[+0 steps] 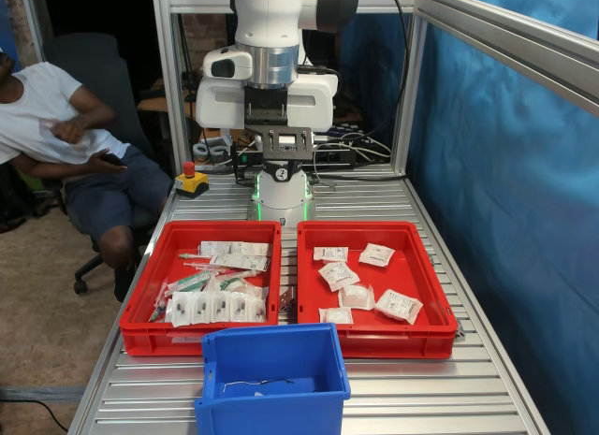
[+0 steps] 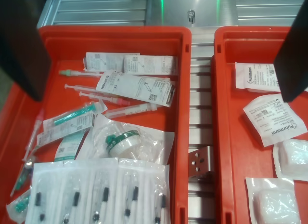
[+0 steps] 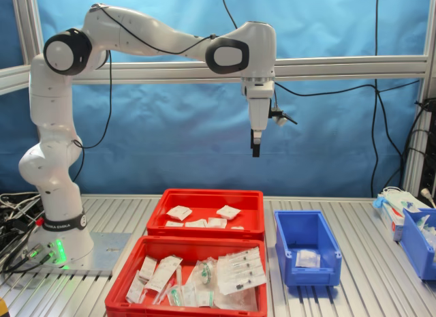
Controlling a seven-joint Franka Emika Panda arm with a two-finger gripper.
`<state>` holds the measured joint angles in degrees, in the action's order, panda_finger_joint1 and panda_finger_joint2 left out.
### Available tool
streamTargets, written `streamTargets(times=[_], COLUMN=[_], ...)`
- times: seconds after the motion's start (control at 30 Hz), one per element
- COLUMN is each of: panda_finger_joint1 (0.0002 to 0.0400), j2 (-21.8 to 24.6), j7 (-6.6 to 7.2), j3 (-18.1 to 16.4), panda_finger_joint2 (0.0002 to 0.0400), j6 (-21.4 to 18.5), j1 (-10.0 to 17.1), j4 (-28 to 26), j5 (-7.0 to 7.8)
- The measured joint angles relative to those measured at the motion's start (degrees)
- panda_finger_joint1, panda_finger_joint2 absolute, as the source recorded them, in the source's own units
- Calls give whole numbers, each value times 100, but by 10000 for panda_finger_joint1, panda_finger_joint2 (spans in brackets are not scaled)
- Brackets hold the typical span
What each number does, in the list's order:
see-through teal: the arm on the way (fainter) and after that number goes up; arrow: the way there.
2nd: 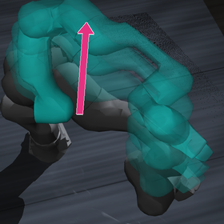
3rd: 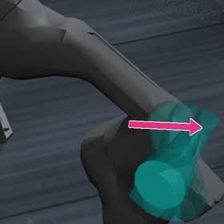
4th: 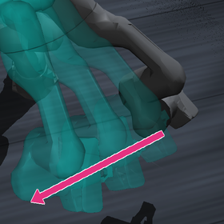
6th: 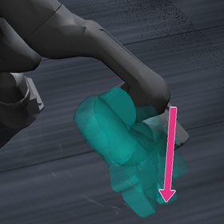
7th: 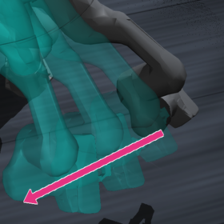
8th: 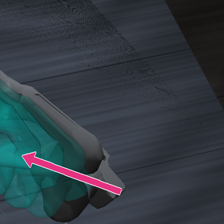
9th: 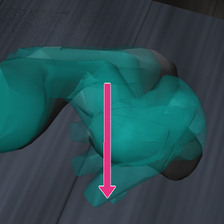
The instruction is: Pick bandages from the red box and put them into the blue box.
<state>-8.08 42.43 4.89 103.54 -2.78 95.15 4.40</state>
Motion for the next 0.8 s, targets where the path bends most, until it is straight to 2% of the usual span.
streamTargets(times=[0.6,0.7,0.8], panda_finger_joint1=[400,400,400], j2=[0,0,2], j7=[0,0,0], j3=[-21,-49,-69], panda_finger_joint2=[400,400,400], j6=[4,99,421], j1=[2,1,-15], j4=[20,101,307], j5=[0,0,-5])
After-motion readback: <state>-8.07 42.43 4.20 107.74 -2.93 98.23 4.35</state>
